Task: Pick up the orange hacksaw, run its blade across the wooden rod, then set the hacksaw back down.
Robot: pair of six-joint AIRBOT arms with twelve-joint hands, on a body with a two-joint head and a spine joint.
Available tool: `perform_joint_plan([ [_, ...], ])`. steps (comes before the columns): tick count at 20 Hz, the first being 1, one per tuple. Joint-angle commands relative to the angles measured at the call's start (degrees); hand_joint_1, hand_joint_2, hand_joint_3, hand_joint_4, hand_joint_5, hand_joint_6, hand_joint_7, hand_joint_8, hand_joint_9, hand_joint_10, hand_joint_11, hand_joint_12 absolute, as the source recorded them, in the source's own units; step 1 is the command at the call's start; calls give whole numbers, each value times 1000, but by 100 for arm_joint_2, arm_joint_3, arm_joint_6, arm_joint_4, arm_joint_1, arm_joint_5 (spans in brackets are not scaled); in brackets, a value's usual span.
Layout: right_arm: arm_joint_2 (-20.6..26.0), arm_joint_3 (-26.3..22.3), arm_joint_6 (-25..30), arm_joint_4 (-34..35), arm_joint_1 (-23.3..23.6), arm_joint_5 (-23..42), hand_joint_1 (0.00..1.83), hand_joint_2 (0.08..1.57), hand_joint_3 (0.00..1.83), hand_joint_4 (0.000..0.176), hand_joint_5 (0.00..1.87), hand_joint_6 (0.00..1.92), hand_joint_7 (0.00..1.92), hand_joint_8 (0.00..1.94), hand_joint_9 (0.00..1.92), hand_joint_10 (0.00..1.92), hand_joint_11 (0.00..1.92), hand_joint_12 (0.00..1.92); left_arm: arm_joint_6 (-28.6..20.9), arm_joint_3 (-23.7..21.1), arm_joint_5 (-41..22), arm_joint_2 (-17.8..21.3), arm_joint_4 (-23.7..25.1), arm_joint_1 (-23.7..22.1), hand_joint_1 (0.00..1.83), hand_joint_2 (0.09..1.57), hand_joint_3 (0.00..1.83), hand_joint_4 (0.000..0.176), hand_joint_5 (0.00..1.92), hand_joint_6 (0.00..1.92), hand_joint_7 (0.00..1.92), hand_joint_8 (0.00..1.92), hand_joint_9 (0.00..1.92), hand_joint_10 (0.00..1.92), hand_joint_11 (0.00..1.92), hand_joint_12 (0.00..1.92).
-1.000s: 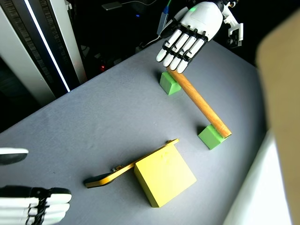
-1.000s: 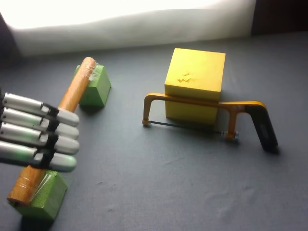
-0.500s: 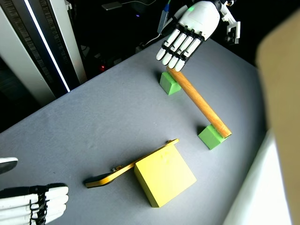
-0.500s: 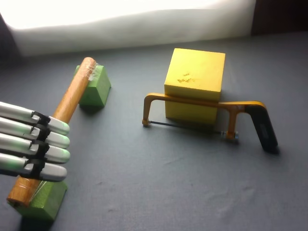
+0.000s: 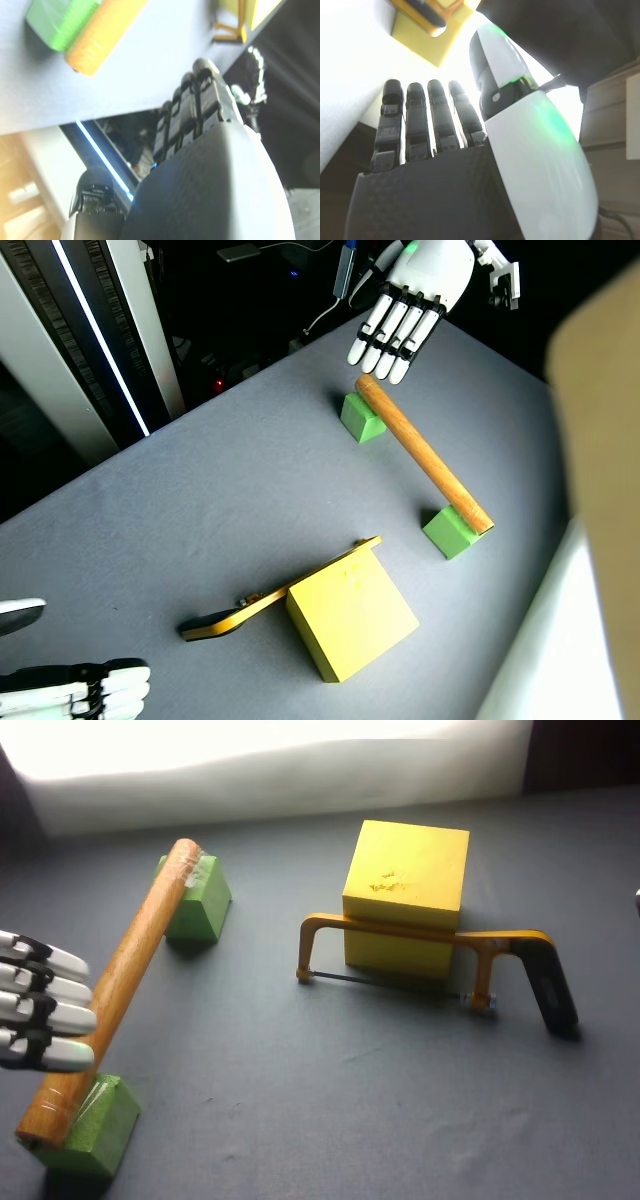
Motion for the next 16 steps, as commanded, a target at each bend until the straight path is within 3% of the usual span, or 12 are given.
perform_joint_plan([
  [1, 31, 53, 62, 412, 22, 573, 907, 1266, 0, 0, 30, 4, 0, 0, 6, 1, 0, 193, -44, -63, 97, 87, -460, -31, 0, 1217, 1, 0, 49, 1, 66, 1, 76, 1, 0, 244],
  [6, -39, 52, 32, 881, -194, 523, 891, 1272, 3, 0, 10, 4, 0, 0, 0, 0, 0, 146, -505, -616, 1631, 388, -460, -214, 0, 1220, 2, 0, 58, 8, 81, 8, 75, 4, 0, 248],
  [11, -277, 52, -192, 952, 4, 278, 903, 1297, 6, 0, 16, 1, 0, 0, 0, 0, 0, 129, -541, -944, 2748, 565, -472, -432, 12, 1220, 1, 0, 43, 3, 72, 2, 64, 4, 0, 210],
  [13, -346, 54, -233, 985, 24, 162, 905, 1292, 3, 0, 10, 0, 0, 0, 0, 0, 0, 128, -588, -1116, 3369, 611, -790, -527, 2, 1221, 1, 0, 39, 1, 62, 3, 54, 1, 0, 163],
  [16, -412, 54, -332, 1028, 111, 13, 935, 1268, 0, 0, 6, 3, 0, 0, 2, 0, 0, 125, -1064, -1321, 4115, 670, -789, -672, 3, 1224, 2, 0, 43, 2, 61, 3, 47, 4, 1, 118],
])
